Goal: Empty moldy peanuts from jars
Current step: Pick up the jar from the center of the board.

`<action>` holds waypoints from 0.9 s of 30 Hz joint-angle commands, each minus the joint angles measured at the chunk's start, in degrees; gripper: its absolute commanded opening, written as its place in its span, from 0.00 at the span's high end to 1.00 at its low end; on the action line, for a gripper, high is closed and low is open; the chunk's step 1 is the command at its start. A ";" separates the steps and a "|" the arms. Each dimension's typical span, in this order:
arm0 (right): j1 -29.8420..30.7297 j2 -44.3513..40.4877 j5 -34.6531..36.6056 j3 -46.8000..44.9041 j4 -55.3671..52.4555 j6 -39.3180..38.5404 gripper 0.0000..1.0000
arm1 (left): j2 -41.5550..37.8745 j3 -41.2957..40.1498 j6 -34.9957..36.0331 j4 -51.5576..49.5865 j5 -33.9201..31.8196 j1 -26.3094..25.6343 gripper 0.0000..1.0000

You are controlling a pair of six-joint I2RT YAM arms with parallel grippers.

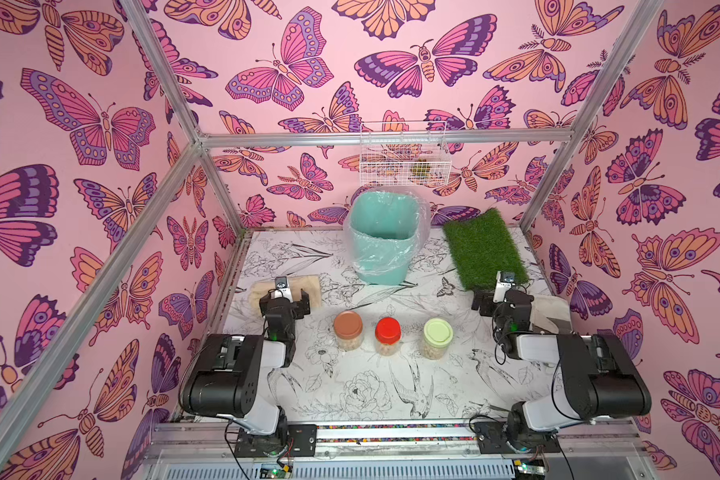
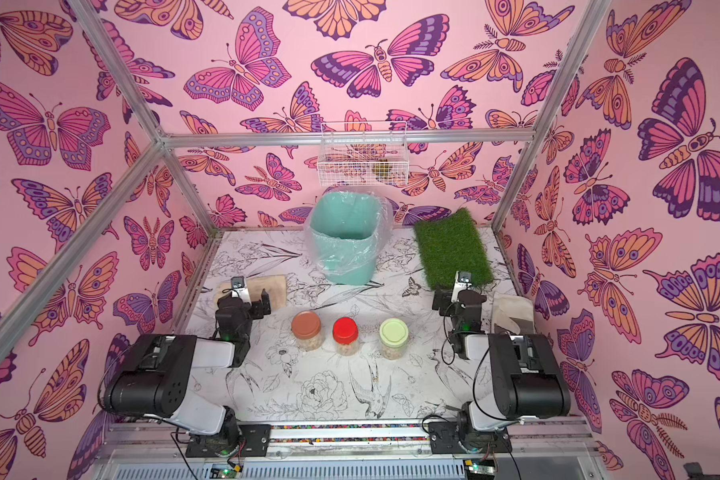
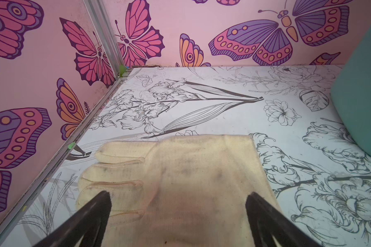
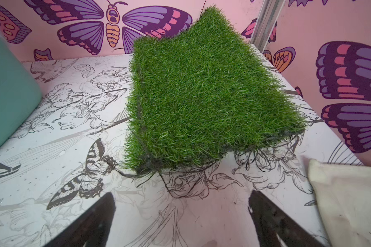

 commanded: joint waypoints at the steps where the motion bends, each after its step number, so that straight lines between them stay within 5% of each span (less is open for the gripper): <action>1: 0.16 0.09 0.26 0.73 0.06 0.34 0.01 | 0.39 -0.76 0.48 0.94 -0.70 -0.18 0.00; 27: 0.20 0.09 0.30 0.81 0.10 0.34 0.01 | 0.22 -0.37 -0.12 -0.19 0.27 0.46 0.00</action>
